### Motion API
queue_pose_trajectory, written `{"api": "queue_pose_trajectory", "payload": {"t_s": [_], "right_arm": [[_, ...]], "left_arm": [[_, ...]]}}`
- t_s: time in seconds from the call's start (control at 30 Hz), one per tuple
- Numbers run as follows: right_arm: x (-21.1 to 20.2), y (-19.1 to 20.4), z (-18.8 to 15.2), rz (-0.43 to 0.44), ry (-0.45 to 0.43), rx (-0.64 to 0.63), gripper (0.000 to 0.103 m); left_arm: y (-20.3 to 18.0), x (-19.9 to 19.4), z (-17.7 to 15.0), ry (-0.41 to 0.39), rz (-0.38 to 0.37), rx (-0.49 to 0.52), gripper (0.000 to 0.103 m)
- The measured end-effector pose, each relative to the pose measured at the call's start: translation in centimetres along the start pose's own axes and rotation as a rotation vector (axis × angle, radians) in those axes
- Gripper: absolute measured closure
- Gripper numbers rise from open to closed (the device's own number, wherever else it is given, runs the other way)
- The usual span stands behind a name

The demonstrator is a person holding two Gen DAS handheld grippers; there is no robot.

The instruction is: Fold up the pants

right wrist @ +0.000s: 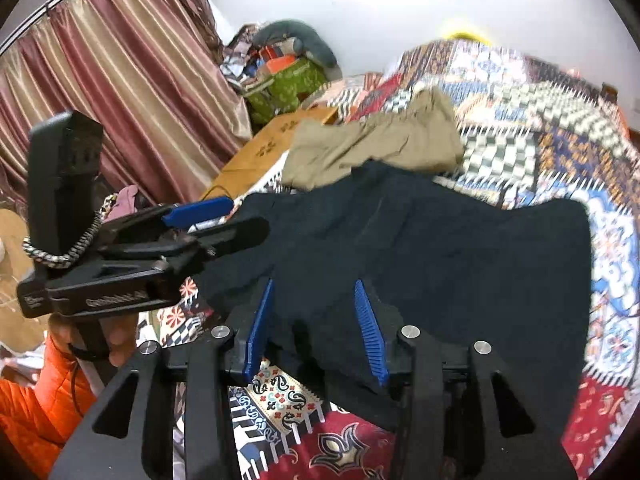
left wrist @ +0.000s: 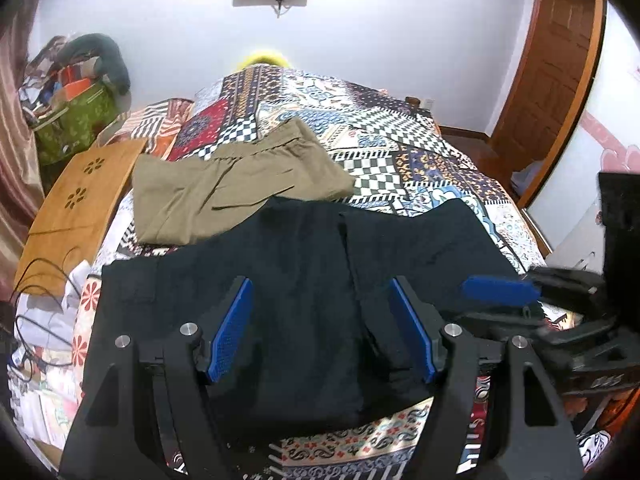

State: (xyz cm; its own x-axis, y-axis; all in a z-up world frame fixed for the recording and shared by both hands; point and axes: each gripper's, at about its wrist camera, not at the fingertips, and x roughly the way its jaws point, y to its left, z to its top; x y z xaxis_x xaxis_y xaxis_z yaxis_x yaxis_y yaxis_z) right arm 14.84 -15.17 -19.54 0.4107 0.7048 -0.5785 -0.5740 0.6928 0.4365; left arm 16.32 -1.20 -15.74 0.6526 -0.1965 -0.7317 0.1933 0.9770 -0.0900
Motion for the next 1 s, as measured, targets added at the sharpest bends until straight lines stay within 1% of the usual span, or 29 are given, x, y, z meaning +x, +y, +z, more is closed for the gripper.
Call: {"api": "queue_pose_trajectory", "payload": {"t_s": [0.07,0.1,0.17,0.23,0.3,0.37,0.43,0.57,0.67,0.73,0.9,1.0], "right_arm": [[-1.6,-0.3,0.5,-0.022,-0.046,-0.004,0.053],[-2.2,-0.5,0.7,-0.043,-0.065,-0.009,0.052],[-3.6,-1.3,1.1,-0.111,-0.102,-0.028,0.052],[-4.3,-2.5,1.3,-0.174,-0.117,-0.026,0.052],[-4.5,-4.2,1.3,-0.236,-0.114,-0.010,0.052],[-4.1,-6.1,0.9,-0.300,-0.095,0.008,0.052],[-3.4,-7.6,0.2,-0.332,-0.055,0.032,0.052],[-1.8,-9.4,-1.8,-0.351,0.028,0.077,0.054],[-1.4,-9.9,-3.2,-0.349,0.072,0.092,0.054],[-2.0,-10.1,-4.0,-0.339,0.077,0.103,0.054],[-2.8,-10.3,-5.3,-0.321,0.086,0.133,0.054],[-3.5,-10.1,-5.8,-0.321,0.084,0.143,0.054]], "left_arm": [[-0.7,0.4,0.5,0.002,-0.013,0.017,0.033],[-0.9,0.7,0.7,0.005,-0.023,0.022,0.033],[-1.8,1.7,1.1,0.021,-0.053,0.038,0.033],[-2.6,2.7,1.2,0.038,-0.063,0.051,0.033],[-3.6,4.0,1.3,0.068,-0.096,0.066,0.033],[-4.4,5.6,1.1,0.125,-0.145,0.070,0.033],[-5.4,7.0,0.7,0.165,-0.155,0.090,0.033],[-6.7,8.9,-0.8,0.213,-0.122,0.154,0.033],[-7.2,8.8,-1.9,0.193,-0.087,0.211,0.032],[-7.2,8.5,-2.3,0.182,-0.072,0.231,0.031],[-5.9,8.1,-3.1,0.190,-0.089,0.194,0.030],[-5.4,7.6,-3.5,0.178,-0.091,0.183,0.030]]}}
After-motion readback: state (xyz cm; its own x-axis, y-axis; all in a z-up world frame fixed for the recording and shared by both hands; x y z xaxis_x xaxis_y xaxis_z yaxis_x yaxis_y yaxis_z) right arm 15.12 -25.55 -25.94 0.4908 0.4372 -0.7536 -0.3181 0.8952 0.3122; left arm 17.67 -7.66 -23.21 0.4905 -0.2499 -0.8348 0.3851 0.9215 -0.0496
